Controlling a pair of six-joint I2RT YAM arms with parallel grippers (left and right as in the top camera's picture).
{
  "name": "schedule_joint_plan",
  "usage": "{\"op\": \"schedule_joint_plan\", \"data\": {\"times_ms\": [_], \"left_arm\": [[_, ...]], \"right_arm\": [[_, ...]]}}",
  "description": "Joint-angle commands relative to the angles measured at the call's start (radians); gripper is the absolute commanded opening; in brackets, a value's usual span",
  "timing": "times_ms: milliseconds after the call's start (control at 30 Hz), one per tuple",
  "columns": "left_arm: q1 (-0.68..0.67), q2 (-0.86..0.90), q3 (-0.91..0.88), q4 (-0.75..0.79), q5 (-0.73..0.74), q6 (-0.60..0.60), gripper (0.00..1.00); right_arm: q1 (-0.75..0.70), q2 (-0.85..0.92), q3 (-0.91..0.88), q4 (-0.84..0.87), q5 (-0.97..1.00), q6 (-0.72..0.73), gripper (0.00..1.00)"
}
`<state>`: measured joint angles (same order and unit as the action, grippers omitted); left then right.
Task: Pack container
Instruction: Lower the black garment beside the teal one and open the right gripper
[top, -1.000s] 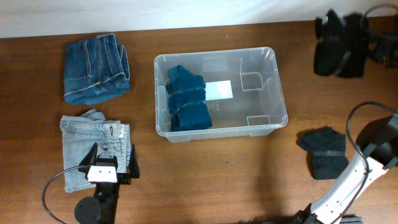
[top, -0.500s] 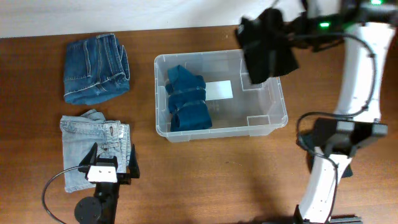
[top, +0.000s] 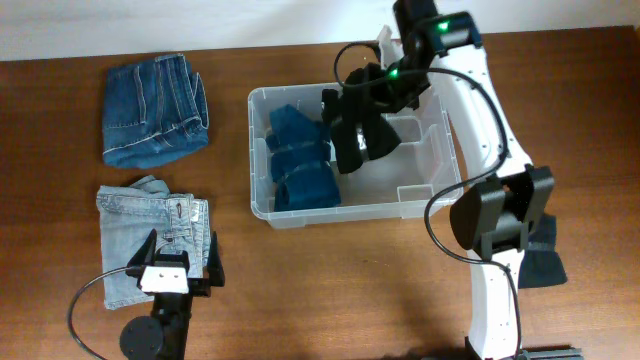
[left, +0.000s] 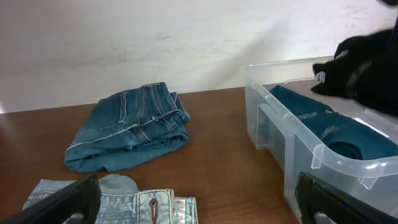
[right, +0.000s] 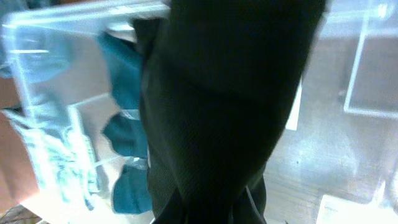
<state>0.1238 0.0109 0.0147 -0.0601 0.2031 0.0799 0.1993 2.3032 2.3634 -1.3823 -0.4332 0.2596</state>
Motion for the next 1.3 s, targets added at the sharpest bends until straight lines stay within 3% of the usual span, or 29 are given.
{"op": "schedule_joint_plan", "data": {"times_ms": [0, 167, 467, 500, 533, 567, 633, 800, 833, 867, 933, 1267], "left_arm": [[0.003, -0.005, -0.005, -0.001, 0.011, 0.012, 0.99], [0.003, -0.005, -0.005, -0.001, 0.011, 0.012, 0.99], [0.003, -0.005, -0.005, -0.001, 0.011, 0.012, 0.99], [0.003, -0.005, -0.005, -0.001, 0.011, 0.012, 0.99], [0.003, -0.005, -0.005, -0.001, 0.011, 0.012, 0.99], [0.003, -0.005, -0.005, -0.001, 0.011, 0.012, 0.99], [0.003, -0.005, -0.005, -0.001, 0.011, 0.012, 0.99], [0.003, -0.005, -0.005, -0.001, 0.011, 0.012, 0.99], [0.003, -0.005, -0.005, -0.001, 0.011, 0.012, 0.99], [0.003, -0.005, -0.005, -0.001, 0.011, 0.012, 0.99], [0.003, -0.005, -0.006, -0.001, 0.011, 0.012, 0.99], [0.003, -0.005, -0.005, -0.001, 0.011, 0.012, 0.99]], "right_arm": [[0.016, -0.023, -0.114, 0.089, 0.027, 0.049, 0.04], [0.008, -0.023, -0.249, 0.161, 0.027, 0.058, 0.04], [0.009, -0.023, -0.262, 0.139, 0.043, 0.007, 0.05], [0.009, -0.023, -0.262, 0.138, 0.056, 0.005, 0.15], [0.009, -0.023, -0.262, 0.136, 0.071, -0.017, 0.54], [0.009, -0.023, -0.262, 0.128, 0.091, -0.017, 0.67], [0.009, -0.024, -0.238, 0.111, 0.169, -0.019, 0.70], [0.009, -0.024, -0.136, 0.103, 0.195, -0.111, 0.70], [0.010, -0.024, -0.136, 0.102, 0.195, -0.114, 0.62], [0.013, -0.024, -0.136, 0.099, 0.193, -0.114, 0.46], [0.037, -0.023, -0.144, 0.094, 0.194, -0.114, 0.04], [0.121, -0.019, -0.408, 0.332, 0.220, -0.109, 0.04]]}}
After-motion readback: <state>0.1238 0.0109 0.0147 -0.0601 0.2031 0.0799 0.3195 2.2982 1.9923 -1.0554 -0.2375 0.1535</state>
